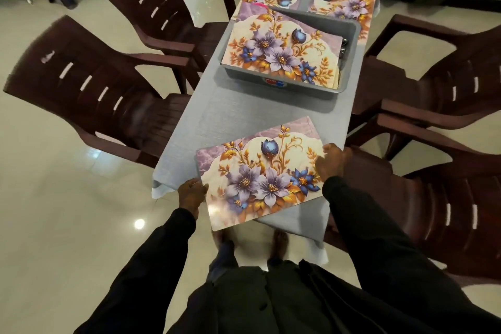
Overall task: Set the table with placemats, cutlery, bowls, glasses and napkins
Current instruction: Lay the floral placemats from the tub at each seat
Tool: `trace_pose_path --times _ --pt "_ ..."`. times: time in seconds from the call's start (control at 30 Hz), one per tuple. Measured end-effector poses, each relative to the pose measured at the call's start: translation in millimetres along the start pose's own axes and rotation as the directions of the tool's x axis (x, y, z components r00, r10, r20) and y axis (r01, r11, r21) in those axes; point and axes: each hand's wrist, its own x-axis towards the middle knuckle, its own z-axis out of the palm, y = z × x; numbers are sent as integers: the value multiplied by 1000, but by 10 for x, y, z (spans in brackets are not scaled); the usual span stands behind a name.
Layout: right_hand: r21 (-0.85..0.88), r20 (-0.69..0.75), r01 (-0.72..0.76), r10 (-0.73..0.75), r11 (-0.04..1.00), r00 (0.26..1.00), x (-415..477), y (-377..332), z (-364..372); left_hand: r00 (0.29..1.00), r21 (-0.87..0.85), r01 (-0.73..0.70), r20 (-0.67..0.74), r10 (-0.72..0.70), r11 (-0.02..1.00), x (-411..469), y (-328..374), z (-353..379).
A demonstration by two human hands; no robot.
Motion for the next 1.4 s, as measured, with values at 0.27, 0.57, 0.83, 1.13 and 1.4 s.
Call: trace_pose_path --times 0.27,0.57,0.83,1.13,1.4 --pt "-293 166 159 -114 943 980 -913 -68 1075 983 249 -152 138 120 957 390 268 -186" --pt "-384 177 190 -131 904 976 -984 -53 1406 667 451 -727 643 378 518 872 428 -75" --pt "-438 265 323 -223 839 938 -569 35 1124 163 168 -959 986 37 -227 1191 44 157" --pt "-316 273 378 -298 870 915 -1538 187 1500 246 262 -938 964 95 -225 713 -272 387" --pt "-354 275 468 -388 810 880 -1854 778 1188 430 446 -865 895 116 -231 302 -666 737"
